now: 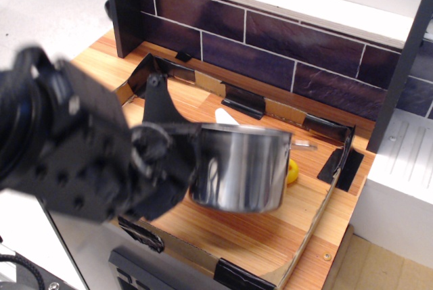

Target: Upright metal pot

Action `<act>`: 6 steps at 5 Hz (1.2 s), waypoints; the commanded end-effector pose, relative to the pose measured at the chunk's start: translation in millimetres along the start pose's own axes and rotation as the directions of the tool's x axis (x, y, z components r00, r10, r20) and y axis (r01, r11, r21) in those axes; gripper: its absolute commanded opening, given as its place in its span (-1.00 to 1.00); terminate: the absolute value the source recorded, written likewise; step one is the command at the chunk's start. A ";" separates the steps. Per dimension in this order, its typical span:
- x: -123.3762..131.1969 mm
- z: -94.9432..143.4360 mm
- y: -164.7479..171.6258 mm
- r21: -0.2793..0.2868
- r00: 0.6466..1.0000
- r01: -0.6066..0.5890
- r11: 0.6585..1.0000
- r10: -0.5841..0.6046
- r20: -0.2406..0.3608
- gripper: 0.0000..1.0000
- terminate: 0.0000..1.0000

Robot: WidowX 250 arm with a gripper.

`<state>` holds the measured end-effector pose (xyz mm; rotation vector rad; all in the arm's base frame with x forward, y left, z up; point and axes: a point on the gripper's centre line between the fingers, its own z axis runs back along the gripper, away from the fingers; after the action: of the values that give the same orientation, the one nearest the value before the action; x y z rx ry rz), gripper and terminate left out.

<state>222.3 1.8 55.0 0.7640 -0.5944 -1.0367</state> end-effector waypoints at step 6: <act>-19.1 30.9 33.0 -0.430 0.985 -0.139 0.892 0.079 -0.154 1.00 -1.00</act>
<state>205.9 11.7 88.9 0.3592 -0.2259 -0.9633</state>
